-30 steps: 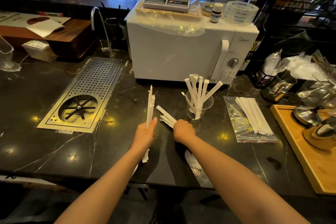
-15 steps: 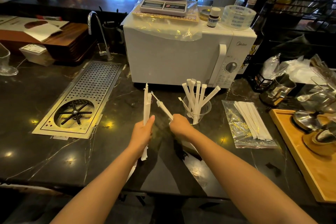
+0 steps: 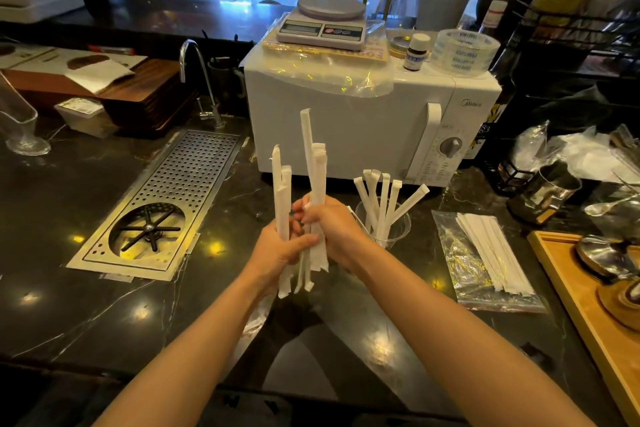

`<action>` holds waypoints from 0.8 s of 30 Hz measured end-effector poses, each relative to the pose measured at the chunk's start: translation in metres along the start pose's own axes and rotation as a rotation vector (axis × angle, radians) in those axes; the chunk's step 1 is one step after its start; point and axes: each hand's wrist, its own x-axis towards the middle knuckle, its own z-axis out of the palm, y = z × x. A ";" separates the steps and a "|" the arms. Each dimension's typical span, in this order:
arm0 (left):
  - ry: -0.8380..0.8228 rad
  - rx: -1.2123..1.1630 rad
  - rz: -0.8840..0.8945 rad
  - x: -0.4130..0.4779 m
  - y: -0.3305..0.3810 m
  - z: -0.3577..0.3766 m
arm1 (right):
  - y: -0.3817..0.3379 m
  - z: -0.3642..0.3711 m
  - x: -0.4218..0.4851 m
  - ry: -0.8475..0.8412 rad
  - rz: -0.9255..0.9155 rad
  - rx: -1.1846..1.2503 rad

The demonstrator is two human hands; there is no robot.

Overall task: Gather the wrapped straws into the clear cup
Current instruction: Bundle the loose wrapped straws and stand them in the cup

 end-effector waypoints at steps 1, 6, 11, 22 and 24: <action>-0.007 -0.001 0.010 0.001 0.003 0.001 | 0.000 0.001 0.001 -0.004 0.011 0.044; -0.026 0.046 0.021 0.007 0.011 0.003 | -0.001 0.001 0.006 -0.049 0.035 0.108; -0.038 0.078 0.026 0.014 0.013 0.001 | 0.002 0.001 0.011 -0.067 0.040 0.063; -0.043 0.157 0.042 0.026 0.009 0.003 | 0.007 -0.003 0.019 -0.109 -0.080 -0.151; -0.046 0.174 0.040 0.027 0.010 0.003 | 0.007 -0.005 0.018 -0.113 -0.110 -0.211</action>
